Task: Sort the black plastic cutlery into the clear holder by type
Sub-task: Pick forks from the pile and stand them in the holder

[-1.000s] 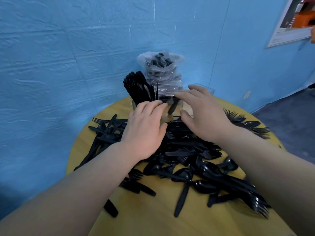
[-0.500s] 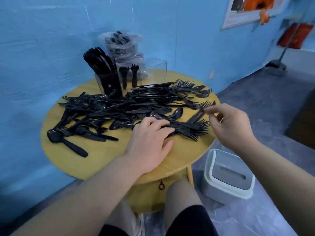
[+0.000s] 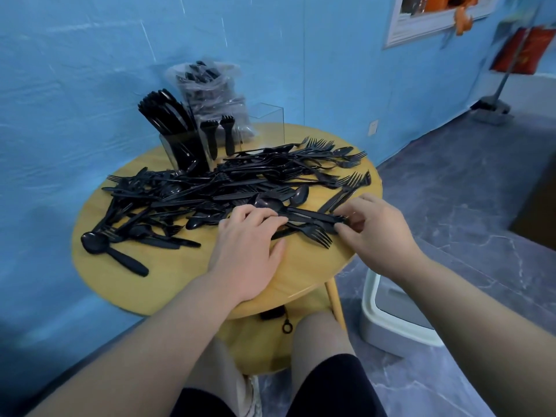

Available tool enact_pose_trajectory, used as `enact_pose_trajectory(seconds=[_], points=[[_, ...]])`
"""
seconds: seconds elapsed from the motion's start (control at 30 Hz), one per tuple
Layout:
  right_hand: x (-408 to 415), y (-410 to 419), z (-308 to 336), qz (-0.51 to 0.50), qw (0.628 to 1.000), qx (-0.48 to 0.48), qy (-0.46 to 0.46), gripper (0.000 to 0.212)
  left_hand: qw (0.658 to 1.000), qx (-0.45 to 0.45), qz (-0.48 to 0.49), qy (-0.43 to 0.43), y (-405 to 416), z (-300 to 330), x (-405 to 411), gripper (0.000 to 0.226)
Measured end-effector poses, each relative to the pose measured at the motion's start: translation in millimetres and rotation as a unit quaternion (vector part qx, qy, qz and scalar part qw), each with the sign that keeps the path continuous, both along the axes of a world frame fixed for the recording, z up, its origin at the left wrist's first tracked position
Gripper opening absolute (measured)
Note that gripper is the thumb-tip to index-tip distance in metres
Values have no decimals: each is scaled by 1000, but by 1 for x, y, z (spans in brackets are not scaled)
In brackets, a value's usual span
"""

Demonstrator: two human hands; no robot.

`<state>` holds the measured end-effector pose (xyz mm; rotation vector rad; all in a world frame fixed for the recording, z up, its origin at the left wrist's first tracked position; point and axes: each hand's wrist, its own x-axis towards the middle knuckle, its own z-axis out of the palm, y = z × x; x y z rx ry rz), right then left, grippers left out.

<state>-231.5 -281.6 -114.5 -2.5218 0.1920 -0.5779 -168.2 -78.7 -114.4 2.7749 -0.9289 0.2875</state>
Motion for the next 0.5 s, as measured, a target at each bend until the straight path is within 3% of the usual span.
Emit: enact_pose_trajectory(seconds=[0.23, 0.37, 0.5], points=[[-2, 6, 3, 2, 997, 76, -2, 38, 1000, 14, 14, -13, -2, 1, -1, 53], [-3, 0, 14, 8, 995, 43, 95, 55, 1000, 27, 6, -11, -4, 0, 2, 47], [4, -3, 18, 18, 992, 12, 127, 66, 999, 24, -2, -29, -5, 2, 4, 38]])
